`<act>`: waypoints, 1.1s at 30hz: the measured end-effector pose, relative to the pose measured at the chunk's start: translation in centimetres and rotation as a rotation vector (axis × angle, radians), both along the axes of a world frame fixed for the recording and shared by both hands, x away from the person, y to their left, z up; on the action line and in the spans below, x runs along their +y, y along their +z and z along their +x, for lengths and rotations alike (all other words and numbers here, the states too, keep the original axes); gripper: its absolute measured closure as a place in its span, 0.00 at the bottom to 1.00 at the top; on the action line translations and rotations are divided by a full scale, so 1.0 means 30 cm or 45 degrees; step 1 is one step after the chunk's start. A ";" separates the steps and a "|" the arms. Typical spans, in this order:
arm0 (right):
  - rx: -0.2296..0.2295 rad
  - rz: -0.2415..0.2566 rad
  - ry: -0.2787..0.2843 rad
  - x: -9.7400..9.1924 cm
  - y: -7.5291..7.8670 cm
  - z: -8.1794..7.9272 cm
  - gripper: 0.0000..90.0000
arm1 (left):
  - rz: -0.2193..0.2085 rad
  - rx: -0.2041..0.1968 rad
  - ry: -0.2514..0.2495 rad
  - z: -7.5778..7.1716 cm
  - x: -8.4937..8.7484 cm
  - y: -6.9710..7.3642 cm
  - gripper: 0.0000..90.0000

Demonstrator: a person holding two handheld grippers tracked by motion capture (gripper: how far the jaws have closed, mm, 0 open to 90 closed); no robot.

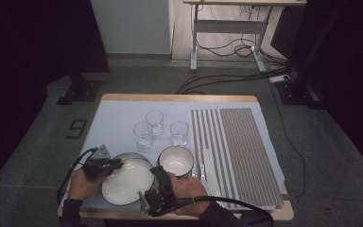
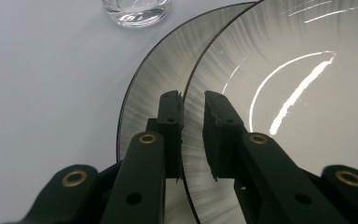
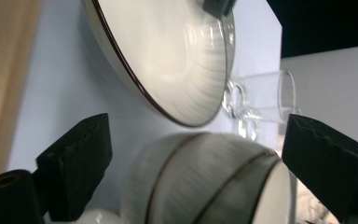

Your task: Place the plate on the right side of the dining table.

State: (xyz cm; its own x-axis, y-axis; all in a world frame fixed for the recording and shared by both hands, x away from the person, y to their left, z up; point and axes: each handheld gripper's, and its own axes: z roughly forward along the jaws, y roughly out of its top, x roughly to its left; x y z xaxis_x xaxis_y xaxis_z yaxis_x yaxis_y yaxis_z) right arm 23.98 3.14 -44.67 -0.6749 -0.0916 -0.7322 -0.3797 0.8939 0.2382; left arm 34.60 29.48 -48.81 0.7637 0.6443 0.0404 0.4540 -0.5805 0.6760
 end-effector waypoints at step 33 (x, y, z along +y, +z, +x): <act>-0.055 -0.061 0.174 0.107 -0.114 -0.046 0.70 | -0.019 0.012 0.001 0.002 0.006 -0.002 0.86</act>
State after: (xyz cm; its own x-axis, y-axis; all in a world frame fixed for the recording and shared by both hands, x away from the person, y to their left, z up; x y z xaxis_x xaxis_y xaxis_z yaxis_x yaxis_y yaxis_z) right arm 22.61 6.35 -48.09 -0.6215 -0.2156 -0.7532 -0.5075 0.8432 0.1773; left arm 34.67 29.66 -48.88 0.7633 0.6456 0.0236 0.4612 -0.5701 0.6799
